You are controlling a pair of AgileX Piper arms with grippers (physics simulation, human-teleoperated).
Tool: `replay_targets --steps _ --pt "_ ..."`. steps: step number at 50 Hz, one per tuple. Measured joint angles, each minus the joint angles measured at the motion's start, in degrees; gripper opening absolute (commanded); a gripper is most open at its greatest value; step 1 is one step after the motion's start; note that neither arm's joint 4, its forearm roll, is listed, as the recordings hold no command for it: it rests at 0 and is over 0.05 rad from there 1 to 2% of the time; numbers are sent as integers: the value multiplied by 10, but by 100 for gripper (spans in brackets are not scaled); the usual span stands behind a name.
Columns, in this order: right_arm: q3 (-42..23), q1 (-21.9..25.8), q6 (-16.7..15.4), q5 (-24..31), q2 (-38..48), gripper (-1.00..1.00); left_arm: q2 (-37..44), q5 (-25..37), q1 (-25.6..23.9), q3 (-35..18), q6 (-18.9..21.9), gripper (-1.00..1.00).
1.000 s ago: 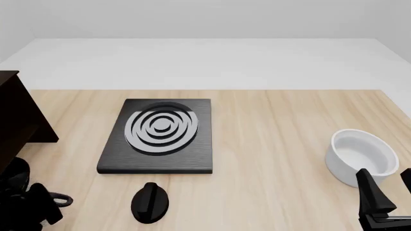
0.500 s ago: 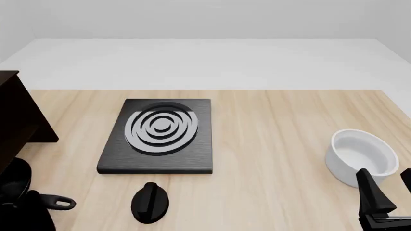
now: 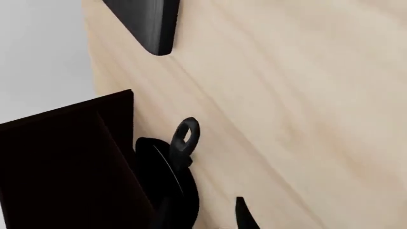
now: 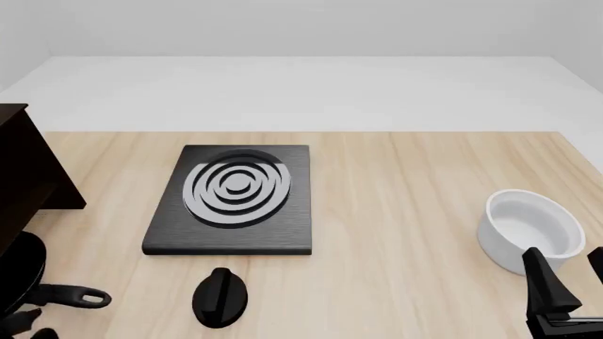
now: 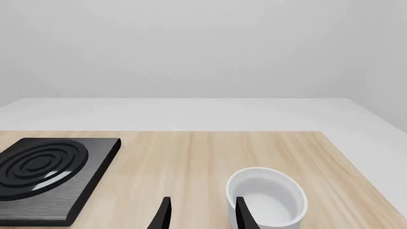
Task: Put the frying pan under the cabinet shelf.
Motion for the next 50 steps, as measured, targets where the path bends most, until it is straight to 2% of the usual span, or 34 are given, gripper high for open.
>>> replay_targets --steps 9,21,38,50 --pt "0 0 0 0 0 100 -88 89 -37 -9 -16 100" --pt "0 0 0 0 0 100 -146 167 -125 -70 -69 100" --pt "0 0 0 0 0 100 -139 202 -223 -174 -124 100" --pt "0 0 0 0 0 100 -126 216 -279 -219 -145 100"
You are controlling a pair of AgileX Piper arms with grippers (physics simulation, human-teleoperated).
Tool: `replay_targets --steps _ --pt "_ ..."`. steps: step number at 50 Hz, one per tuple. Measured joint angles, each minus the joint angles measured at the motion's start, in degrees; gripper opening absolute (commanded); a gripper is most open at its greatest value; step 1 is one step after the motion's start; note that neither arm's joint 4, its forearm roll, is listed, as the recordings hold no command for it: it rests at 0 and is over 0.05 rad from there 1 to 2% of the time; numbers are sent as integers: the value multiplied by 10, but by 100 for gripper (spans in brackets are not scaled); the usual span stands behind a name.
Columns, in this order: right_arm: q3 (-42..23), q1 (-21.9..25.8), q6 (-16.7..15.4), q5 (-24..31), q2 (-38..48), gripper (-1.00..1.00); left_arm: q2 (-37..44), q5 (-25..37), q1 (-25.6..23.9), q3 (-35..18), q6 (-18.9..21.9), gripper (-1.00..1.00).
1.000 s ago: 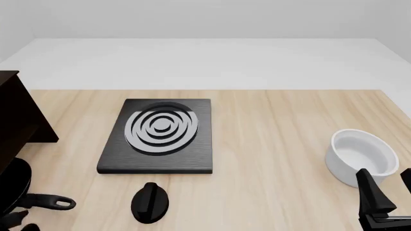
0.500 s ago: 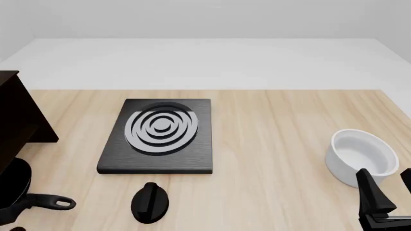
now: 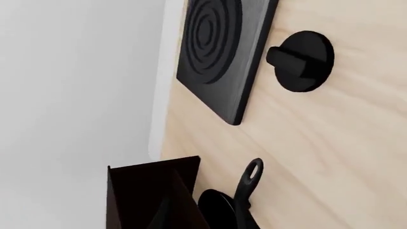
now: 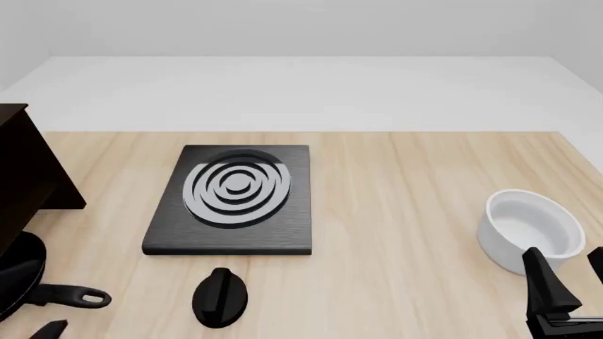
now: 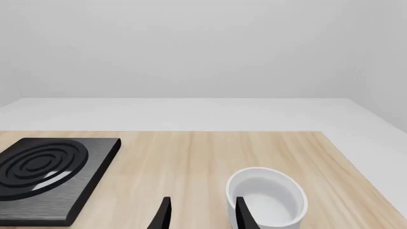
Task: Put the frying pan under the cabinet shelf.
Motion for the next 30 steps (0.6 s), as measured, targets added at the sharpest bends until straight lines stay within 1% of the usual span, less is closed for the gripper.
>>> replay_targets --steps 17,23,30 --pt "0 0 0 0 0 100 4 12 -41 -13 -15 100" --pt "0 0 0 0 0 100 8 17 -61 -18 -30 100" --pt "0 0 0 0 0 100 3 24 -82 -17 -34 100"
